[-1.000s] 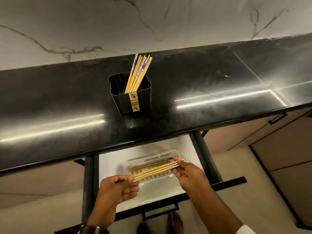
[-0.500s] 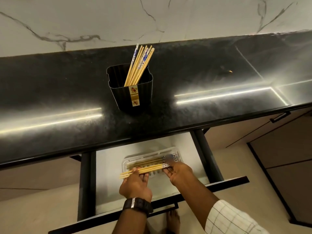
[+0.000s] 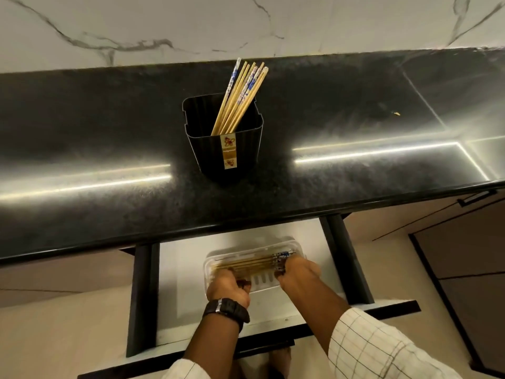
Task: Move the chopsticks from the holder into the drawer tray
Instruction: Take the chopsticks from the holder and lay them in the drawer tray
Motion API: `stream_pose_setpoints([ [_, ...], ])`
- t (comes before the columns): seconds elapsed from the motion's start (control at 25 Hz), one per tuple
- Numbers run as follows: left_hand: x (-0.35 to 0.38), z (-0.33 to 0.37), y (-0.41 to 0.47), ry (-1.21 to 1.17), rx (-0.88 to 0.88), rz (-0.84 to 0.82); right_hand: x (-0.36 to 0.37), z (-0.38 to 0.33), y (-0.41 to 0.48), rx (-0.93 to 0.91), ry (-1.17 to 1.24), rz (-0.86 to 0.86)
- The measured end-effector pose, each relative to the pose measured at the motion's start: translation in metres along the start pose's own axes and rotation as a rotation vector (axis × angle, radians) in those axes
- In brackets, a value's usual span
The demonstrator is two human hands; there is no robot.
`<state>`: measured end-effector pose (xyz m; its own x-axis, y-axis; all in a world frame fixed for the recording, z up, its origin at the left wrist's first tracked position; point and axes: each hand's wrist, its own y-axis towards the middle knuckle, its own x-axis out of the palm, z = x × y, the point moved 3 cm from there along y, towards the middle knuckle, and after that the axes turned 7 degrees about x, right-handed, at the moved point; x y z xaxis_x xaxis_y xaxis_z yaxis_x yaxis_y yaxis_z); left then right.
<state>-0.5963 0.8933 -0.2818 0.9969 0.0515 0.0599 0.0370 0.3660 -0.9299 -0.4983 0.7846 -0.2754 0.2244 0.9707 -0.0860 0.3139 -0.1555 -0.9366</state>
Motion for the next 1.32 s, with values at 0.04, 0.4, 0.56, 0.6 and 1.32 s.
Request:
stream_pose_setpoints([
  [0.04,0.001,0.003,-0.002,0.008,-0.010,-0.012,0.000,-0.001,-0.004,0.009,0.014,0.022],
  [0.4,0.007,0.047,-0.074,-0.096,0.021,-0.235,-0.009,-0.038,-0.089,-0.111,0.050,-0.148],
  [0.56,0.036,0.086,-0.123,-0.065,0.387,-0.382,0.028,-0.093,-0.159,-0.658,0.007,-0.363],
  [0.6,0.044,0.097,-0.135,-0.044,0.492,-0.422,0.041,-0.108,-0.173,-0.782,-0.047,-0.397],
  [1.32,0.163,0.196,-0.159,0.260,0.892,-0.690,0.208,-0.230,-0.145,-1.045,-0.419,-0.169],
])
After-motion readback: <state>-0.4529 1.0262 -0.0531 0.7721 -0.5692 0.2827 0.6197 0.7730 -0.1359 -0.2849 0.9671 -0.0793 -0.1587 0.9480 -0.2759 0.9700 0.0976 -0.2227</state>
